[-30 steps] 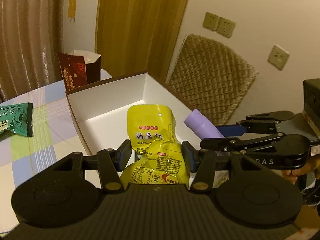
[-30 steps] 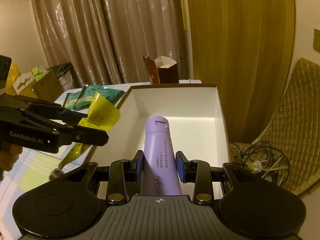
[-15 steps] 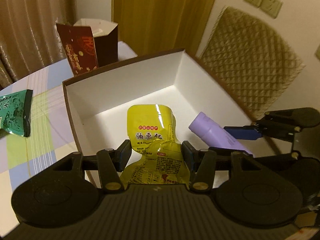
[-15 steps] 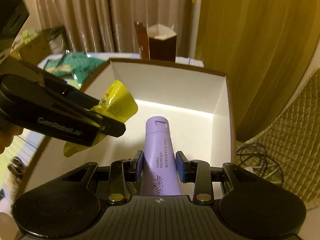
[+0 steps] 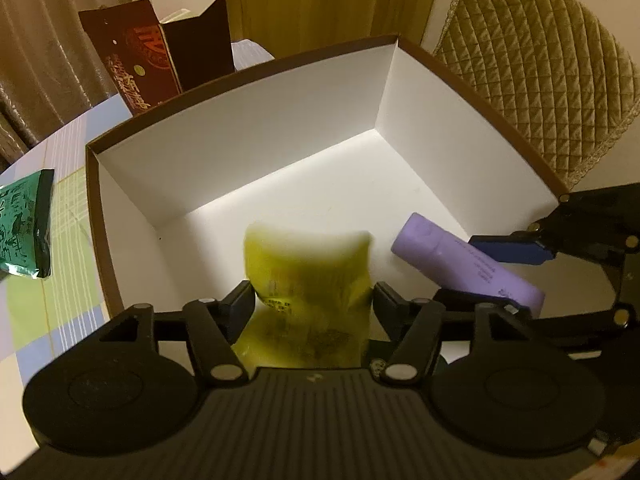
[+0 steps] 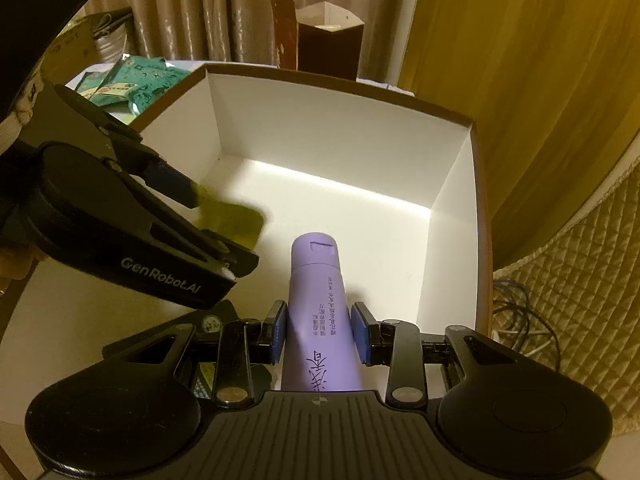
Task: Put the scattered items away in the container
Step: 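Carry the yellow packet and purple tube over the cardboard box with both grippers, then open both grippers to drop the yellow packet and purple tube inside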
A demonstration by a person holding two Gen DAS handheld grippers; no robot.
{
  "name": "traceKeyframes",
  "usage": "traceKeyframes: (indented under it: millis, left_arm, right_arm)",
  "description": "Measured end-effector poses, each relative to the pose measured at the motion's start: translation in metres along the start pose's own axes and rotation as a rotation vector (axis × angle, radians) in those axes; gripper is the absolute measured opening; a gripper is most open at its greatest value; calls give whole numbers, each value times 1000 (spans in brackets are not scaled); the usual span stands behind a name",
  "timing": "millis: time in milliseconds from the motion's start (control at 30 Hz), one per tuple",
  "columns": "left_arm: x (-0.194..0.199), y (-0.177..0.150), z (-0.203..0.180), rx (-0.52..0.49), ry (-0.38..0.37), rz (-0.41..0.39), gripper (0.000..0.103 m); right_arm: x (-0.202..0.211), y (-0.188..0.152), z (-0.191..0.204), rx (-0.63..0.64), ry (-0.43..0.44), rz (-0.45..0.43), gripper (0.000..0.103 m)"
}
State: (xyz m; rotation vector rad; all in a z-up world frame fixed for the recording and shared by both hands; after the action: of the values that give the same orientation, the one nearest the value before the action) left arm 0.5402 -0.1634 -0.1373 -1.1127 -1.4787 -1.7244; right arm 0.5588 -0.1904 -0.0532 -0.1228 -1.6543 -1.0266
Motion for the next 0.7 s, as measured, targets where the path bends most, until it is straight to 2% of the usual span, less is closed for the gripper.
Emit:
traceKeyframes:
  millis: [400, 433, 467, 600, 667, 700]
  left_arm:
    - [-2, -2, -3, -22, -1, 5, 61]
    - [-1, -1, -3, -24, 1, 5, 61]
    - [1, -1, -3, -24, 1, 2, 61]
    - [6, 1, -3, -18, 8, -9, 66]
    - [11, 1, -4, -22, 9, -16, 68]
    - [13, 2, -6, -28, 10, -21, 71]
  right_arm:
    - [-3, -1, -2, 18, -7, -10, 32]
    - [-2, -1, -1, 22, 1, -13, 35]
    - [-1, 0, 0, 28, 4, -24, 44]
    - [5, 2, 8, 60, 23, -52, 57]
    - [8, 2, 11, 71, 20, -65, 72]
    - [10, 2, 12, 78, 8, -74, 74]
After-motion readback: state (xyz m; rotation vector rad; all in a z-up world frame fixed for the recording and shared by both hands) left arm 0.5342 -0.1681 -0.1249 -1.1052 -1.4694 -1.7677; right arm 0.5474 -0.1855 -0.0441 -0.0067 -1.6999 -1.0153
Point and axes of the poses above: each gripper's, at about its wrist camera, not at the fingertips, and x roughly against the way its jaws point, z to its left, y to its top, the point moved 10 cm from there along -x, roughly the way its jaws point, and after that the axes turned 7 degrees about -x, right-handed, at the moved point
